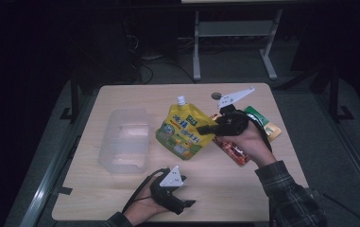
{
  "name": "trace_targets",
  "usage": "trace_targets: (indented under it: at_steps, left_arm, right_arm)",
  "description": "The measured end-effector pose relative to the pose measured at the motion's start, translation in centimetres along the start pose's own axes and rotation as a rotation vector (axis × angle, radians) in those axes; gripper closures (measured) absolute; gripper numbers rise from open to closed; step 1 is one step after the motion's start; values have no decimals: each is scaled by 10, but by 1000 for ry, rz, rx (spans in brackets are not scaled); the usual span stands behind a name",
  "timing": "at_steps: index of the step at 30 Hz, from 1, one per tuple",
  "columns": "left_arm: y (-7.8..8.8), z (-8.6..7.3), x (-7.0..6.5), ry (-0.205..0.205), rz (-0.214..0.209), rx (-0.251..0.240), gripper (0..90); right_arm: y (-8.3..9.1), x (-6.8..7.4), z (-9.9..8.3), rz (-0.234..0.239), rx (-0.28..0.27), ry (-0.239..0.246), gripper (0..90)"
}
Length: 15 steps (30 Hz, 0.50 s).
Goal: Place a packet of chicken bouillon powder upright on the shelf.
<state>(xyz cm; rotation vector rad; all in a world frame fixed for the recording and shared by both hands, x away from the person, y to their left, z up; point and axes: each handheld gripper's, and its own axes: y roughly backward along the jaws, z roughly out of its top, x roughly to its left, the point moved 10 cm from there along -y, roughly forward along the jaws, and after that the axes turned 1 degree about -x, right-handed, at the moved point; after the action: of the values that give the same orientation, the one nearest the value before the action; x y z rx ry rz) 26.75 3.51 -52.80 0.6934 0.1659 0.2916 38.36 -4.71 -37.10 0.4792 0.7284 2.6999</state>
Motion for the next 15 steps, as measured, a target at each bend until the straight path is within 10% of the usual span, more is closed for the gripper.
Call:
trace_targets:
  at_steps: [15]
  left_arm:
    - [1,1,7,2,29,-5,158]
  right_arm:
    - [-28,10,42,30,22,30,900]
